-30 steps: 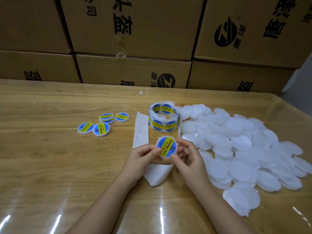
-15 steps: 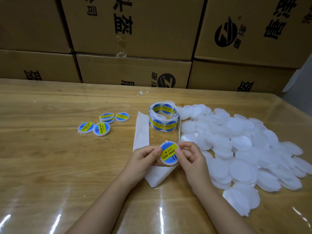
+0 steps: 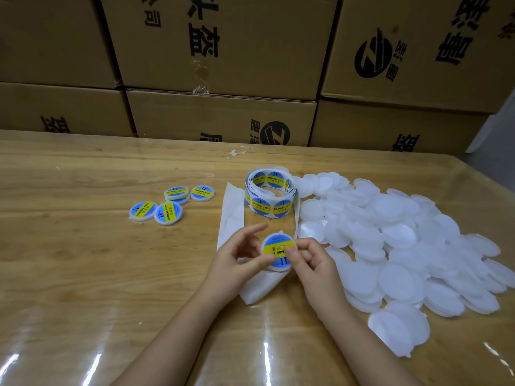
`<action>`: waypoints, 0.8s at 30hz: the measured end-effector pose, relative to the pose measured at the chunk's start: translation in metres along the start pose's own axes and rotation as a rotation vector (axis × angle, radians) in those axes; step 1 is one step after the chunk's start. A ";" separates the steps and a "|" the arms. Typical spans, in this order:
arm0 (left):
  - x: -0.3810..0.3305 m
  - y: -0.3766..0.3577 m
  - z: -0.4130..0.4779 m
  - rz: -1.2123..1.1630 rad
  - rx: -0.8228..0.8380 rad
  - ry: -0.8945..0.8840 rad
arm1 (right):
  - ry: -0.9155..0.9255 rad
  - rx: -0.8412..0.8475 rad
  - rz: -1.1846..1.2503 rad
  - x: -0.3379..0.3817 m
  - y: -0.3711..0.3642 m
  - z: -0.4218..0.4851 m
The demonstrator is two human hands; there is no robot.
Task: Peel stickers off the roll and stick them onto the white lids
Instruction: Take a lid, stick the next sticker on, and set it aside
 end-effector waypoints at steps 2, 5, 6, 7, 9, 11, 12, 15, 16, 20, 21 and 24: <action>-0.001 -0.001 -0.001 0.036 0.006 -0.013 | 0.005 0.024 -0.014 0.000 -0.002 0.000; -0.001 0.002 -0.001 0.039 -0.040 -0.016 | 0.027 0.067 -0.030 0.001 -0.008 -0.002; -0.001 0.004 -0.001 0.031 -0.056 -0.013 | 0.037 0.076 -0.034 0.002 -0.009 -0.003; -0.001 0.004 -0.001 0.023 -0.066 -0.008 | 0.041 0.083 -0.035 0.004 -0.011 -0.004; -0.001 0.004 0.000 0.011 -0.069 0.004 | 0.037 0.085 -0.038 0.003 -0.012 -0.003; -0.002 0.004 0.000 0.005 -0.069 0.009 | 0.030 0.082 -0.042 0.001 -0.011 -0.002; -0.003 0.004 0.000 0.003 -0.070 0.010 | 0.029 0.081 -0.045 0.000 -0.010 -0.002; -0.003 0.003 0.000 0.011 -0.071 -0.008 | 0.047 0.073 -0.058 0.001 -0.009 -0.003; -0.003 0.003 0.000 0.025 -0.067 -0.023 | 0.048 0.064 -0.061 0.001 -0.008 -0.003; -0.014 -0.002 0.000 0.168 -0.022 -0.159 | 0.041 0.007 -0.043 0.005 -0.003 -0.002; -0.018 -0.003 0.000 0.206 -0.016 -0.202 | 0.037 -0.002 -0.032 0.005 -0.002 -0.002; -0.032 -0.009 -0.003 0.332 0.013 -0.355 | 0.031 -0.032 -0.075 0.002 0.002 0.000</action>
Point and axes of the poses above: each hand's wrist, its own z-axis towards the middle knuckle, its own y-axis out of the back of the hand, x = y × z, the point moved 9 cm from there along z, towards the middle knuckle, and after that the axes turned 11 degrees about -y, right-handed, at the moved point
